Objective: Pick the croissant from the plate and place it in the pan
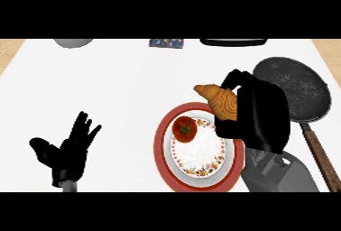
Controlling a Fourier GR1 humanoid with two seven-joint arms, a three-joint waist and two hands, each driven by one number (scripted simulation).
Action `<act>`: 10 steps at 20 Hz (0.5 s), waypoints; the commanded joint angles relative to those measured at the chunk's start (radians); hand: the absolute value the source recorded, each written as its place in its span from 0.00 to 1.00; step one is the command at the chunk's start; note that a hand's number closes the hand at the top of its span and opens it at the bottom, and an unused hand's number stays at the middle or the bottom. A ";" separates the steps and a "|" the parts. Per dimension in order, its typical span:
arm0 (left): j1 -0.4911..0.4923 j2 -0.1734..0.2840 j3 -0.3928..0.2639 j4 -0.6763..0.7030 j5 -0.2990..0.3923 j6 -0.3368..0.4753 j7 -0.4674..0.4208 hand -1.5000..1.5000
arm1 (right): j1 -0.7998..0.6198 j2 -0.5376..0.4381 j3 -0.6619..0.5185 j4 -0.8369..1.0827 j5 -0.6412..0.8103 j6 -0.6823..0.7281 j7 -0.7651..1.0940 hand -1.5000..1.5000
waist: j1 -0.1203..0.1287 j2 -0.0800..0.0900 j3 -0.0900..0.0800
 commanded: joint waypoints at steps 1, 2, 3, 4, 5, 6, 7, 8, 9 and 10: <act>0.003 -0.004 0.005 0.060 -0.004 -0.012 -0.001 0.50 | -0.007 -0.050 -0.161 0.013 -0.104 -0.023 -0.098 1.00 | -0.001 0.006 -0.006; -0.038 0.025 0.019 -0.003 0.009 0.006 0.109 0.50 | -0.035 -0.007 -0.138 0.096 -0.058 -0.077 -0.085 1.00 | 0.004 0.006 -0.006; -0.011 0.009 0.022 0.063 0.008 -0.024 0.016 0.50 | 0.010 -0.034 -0.181 0.065 -0.103 -0.101 -0.128 1.00 | 0.000 0.007 -0.006; 0.010 -0.035 -0.051 -0.004 -0.054 0.047 0.054 0.50 | -0.056 -0.073 -0.253 0.156 -0.118 -0.123 -0.169 1.00 | 0.006 0.008 -0.005; 0.031 -0.051 -0.038 0.031 -0.040 0.026 -0.012 0.50 | -0.018 -0.102 -0.274 0.154 -0.143 -0.134 -0.216 1.00 | 0.003 0.007 -0.006; -0.011 -0.005 -0.004 -0.012 -0.011 0.018 0.078 0.50 | -0.064 -0.105 -0.289 0.248 -0.112 -0.190 -0.239 1.00 | 0.008 0.008 -0.005; -0.019 -0.027 -0.014 0.011 -0.024 0.036 0.063 0.50 | -0.054 -0.131 -0.309 0.307 -0.099 -0.244 -0.280 1.00 | 0.009 0.010 -0.005; 0.009 -0.005 -0.013 -0.036 -0.015 0.013 0.085 0.50 | -0.071 -0.128 -0.288 0.317 -0.074 -0.207 -0.261 1.00 | 0.008 0.007 -0.006; 0.033 -0.031 -0.021 0.008 -0.013 -0.002 0.018 0.50 | -0.097 -0.163 -0.353 0.391 -0.116 -0.250 -0.321 1.00 | 0.012 0.010 -0.006; -0.017 0.010 0.006 -0.008 -0.003 -0.008 0.077 0.50 | -0.141 -0.179 -0.384 0.442 -0.128 -0.251 -0.335 1.00 | 0.012 0.010 -0.006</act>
